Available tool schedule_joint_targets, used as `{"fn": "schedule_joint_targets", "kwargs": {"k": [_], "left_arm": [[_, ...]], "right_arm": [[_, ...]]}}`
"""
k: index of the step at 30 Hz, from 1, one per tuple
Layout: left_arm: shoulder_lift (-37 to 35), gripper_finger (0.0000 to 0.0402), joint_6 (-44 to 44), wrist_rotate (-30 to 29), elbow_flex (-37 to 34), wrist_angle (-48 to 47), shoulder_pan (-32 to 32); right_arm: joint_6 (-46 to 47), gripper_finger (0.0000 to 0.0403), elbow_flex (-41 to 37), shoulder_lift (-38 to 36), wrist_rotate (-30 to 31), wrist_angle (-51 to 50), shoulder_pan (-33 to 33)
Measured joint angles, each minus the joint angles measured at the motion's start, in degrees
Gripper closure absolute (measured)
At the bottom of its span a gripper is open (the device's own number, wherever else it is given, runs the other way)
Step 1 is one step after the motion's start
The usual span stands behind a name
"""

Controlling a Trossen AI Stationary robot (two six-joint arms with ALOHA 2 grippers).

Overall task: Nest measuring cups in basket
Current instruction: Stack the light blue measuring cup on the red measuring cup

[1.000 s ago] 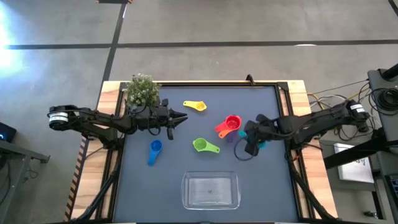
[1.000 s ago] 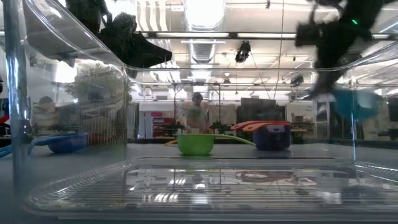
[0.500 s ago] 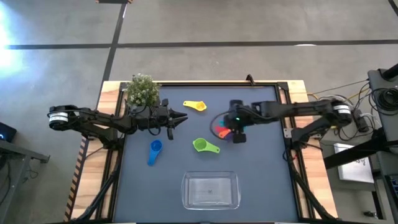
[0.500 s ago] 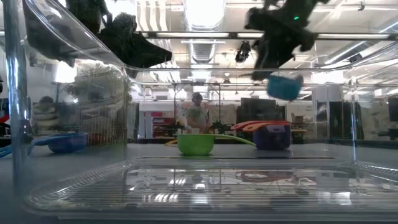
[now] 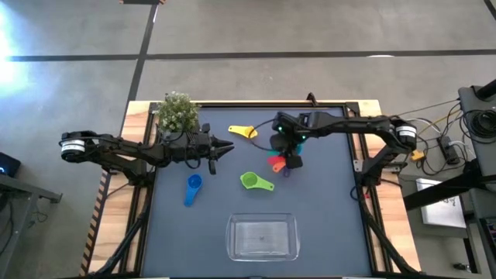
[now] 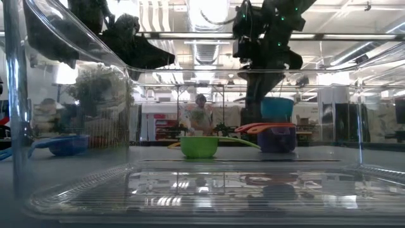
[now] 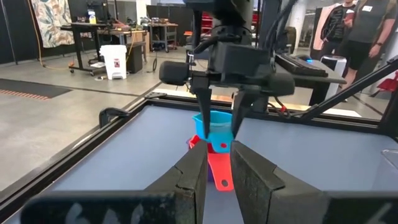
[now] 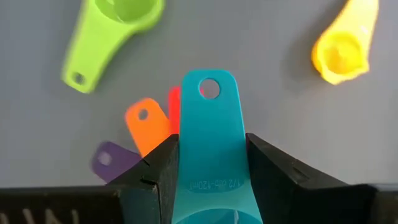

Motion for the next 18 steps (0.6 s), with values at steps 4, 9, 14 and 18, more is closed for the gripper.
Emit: {"fn": "schedule_joint_targets", "kwargs": {"k": [4, 9, 14, 18], "left_arm": [[0.00, 0.0348, 0.32, 0.01, -0.02, -0.11, 0.00], [0.00, 0.0348, 0.33, -0.01, -0.04, -0.11, 0.00], [0.00, 0.0348, 0.33, -0.01, -0.05, -0.11, -0.02], [-0.02, 0.0348, 0.33, -0.01, -0.07, -0.13, 0.00]], "right_arm": [[-1.45, 0.0249, -0.04, 0.16, -2.26, 0.35, -0.66], [-2.67, 0.0251, -0.09, 1.96, -2.13, 0.30, -0.62], [-2.07, 0.0236, -0.22, 4.43, -1.63, 0.40, -0.62], [-1.41, 0.0207, -0.24, 5.62, 1.84, 0.37, -0.59]]}}
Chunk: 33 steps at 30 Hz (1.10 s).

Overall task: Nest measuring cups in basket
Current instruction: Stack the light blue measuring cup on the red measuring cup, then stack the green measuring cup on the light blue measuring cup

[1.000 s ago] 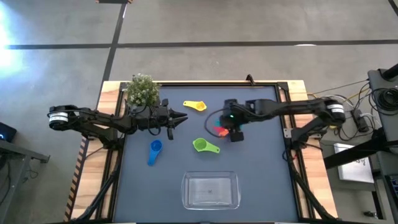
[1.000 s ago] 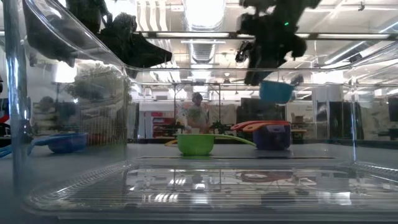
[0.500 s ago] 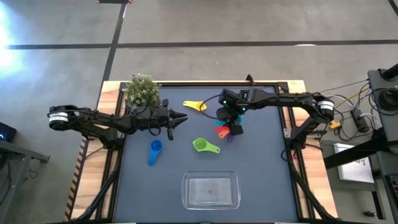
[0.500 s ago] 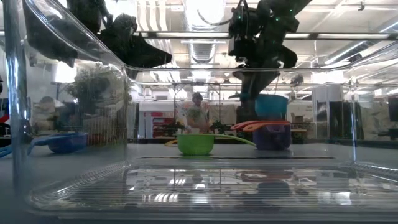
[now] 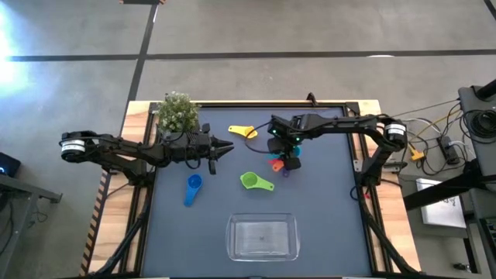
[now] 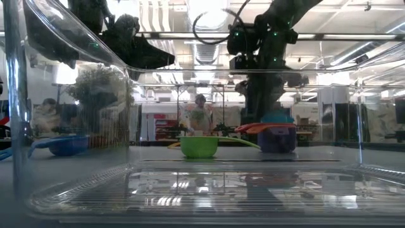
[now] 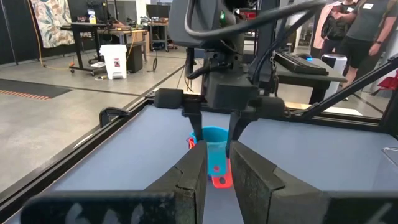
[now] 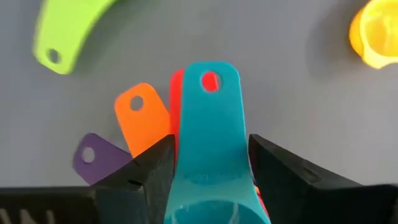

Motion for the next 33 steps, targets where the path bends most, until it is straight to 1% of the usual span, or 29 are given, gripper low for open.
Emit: {"fn": "schedule_joint_targets", "kwargs": {"k": [5, 11, 15, 17, 19, 23, 28, 31, 33], "left_arm": [[0.02, 0.0348, 0.00, 0.00, 0.00, -0.05, -0.01], [0.01, 0.0348, 0.00, 0.00, -0.01, -0.22, 0.00], [0.01, 0.0348, -0.02, 0.00, -0.02, -0.28, 0.00], [0.01, 0.0348, -0.16, 0.00, -0.02, -0.34, 0.00], [0.02, 0.0348, -0.42, 0.00, -0.02, -0.56, 0.00], [0.00, 0.0348, -0.52, 0.00, -0.04, -2.19, 0.00], [0.01, 0.0348, -0.87, 0.00, -0.04, -2.25, -0.02], [0.01, 0.0348, -1.06, -0.31, -0.04, -2.22, -0.02], [0.02, 0.0348, -2.15, -1.32, -0.04, -2.21, -0.04]], "right_arm": [[1.36, 0.0185, -0.03, -1.48, 0.90, -0.04, 0.02], [4.43, 0.0177, -0.03, -5.66, 0.89, -0.92, 0.15], [12.66, 0.0183, -0.24, -9.44, 0.68, -1.51, 0.86], [16.84, 0.0189, -2.21, -12.08, 0.63, -0.01, 2.06], [18.81, 0.0194, -6.77, -15.46, 0.62, 5.95, 4.42], [22.33, 0.0202, -19.04, -22.68, 1.40, 21.65, 9.30], [26.99, 0.0208, -33.00, -32.04, 9.22, 45.00, 14.71], [27.61, 0.0209, -40.42, -35.70, 13.10, 58.97, 17.88], [27.34, 0.0209, -44.97, -36.65, 14.86, 68.52, 19.59]]}}
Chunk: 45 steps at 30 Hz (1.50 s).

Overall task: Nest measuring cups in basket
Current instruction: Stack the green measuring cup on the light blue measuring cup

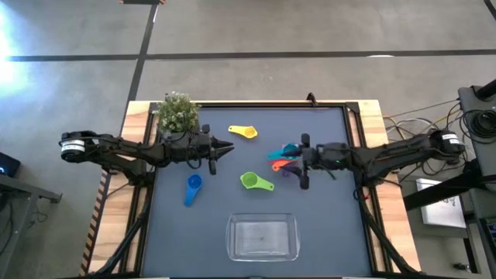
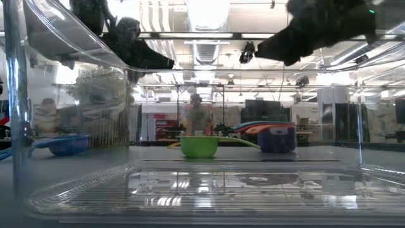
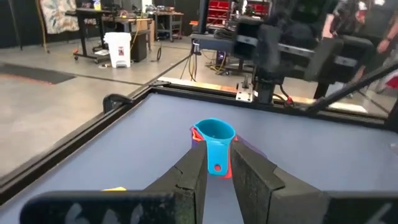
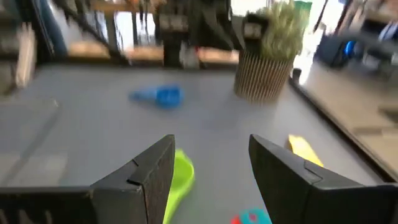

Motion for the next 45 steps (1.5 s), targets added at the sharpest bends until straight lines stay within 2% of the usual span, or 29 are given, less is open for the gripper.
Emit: {"fn": "schedule_joint_targets", "kwargs": {"k": [3, 6, 11, 17, 20, 24, 27, 29, 34, 45], "left_arm": [[-0.01, 0.0348, -2.39, -0.21, 0.00, -0.04, 0.00], [0.79, 0.0348, -3.01, -0.21, 0.00, 0.03, -0.04], [4.80, 0.0348, -3.01, -0.24, 0.59, 2.01, -0.04], [11.77, 0.0348, -1.98, 0.09, 6.53, 0.45, -0.04], [14.86, 0.0348, 1.12, 4.01, 11.62, -7.01, -0.02], [17.49, 0.0348, 4.70, 10.87, 20.84, -26.43, -0.06], [19.37, 0.0348, 7.75, 12.29, 27.51, -41.36, -0.33], [20.55, 0.0348, 9.40, 12.31, 29.80, -44.78, -0.44], [21.83, 0.0348, 9.54, 13.88, 29.58, -44.42, -0.48], [21.81, 0.0348, -0.05, 15.48, 21.75, -35.16, -1.15]], "right_arm": [[-0.54, 0.0209, -5.91, 0.16, -0.05, 10.72, 1.57], [-0.23, 0.0209, -10.02, 0.84, 0.13, 16.59, 1.85], [-0.39, 0.0209, -13.18, 1.18, 0.66, 19.42, 1.78], [-3.10, 0.0209, -13.09, 0.82, 1.02, 19.23, 1.79], [-4.56, 0.0209, -13.15, 0.82, 1.04, 19.36, 1.76], [-6.16, 0.0209, -13.00, 0.78, 1.08, 19.36, 1.67], [-6.67, 0.0209, -13.04, 0.78, 1.16, 19.31, 1.65], [-6.84, 0.0209, -13.09, 0.78, 1.20, 19.26, 1.65], [-6.65, 0.0209, -13.16, 0.81, 1.66, 19.23, 1.61], [-6.29, 0.0209, -13.55, 0.92, 2.68, 19.05, 1.39]]}}
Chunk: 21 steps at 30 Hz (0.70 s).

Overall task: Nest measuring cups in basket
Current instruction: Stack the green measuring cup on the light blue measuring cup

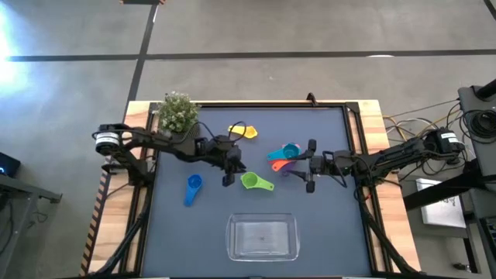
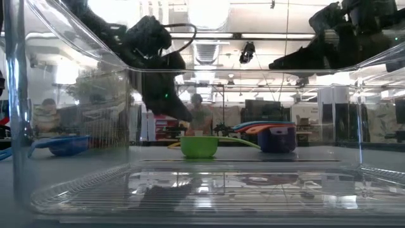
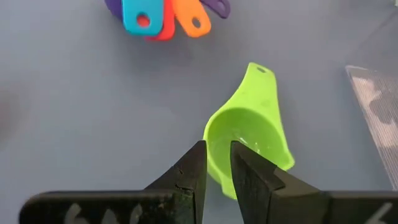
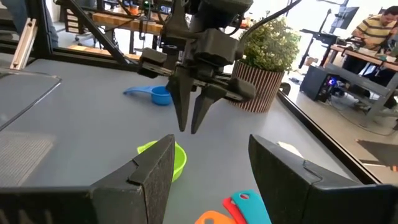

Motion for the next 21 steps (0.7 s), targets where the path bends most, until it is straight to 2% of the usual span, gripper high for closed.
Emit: {"fn": "schedule_joint_targets", "kwargs": {"k": [9, 16, 21], "left_arm": [[0.00, 0.0347, -4.93, -0.08, -6.45, 12.67, 0.00], [-0.02, 0.0339, -4.92, -0.13, -7.10, 12.53, -0.05], [-0.02, 0.0297, -3.12, -0.15, -5.64, 11.43, -0.05]], "right_arm": [[0.19, 0.0209, 0.00, 0.00, 0.00, -0.70, -0.15], [0.84, 0.0209, -0.02, 0.00, 1.12, -1.45, -0.38], [1.13, 0.0209, -0.02, 0.00, 1.46, -1.57, -0.37]]}}
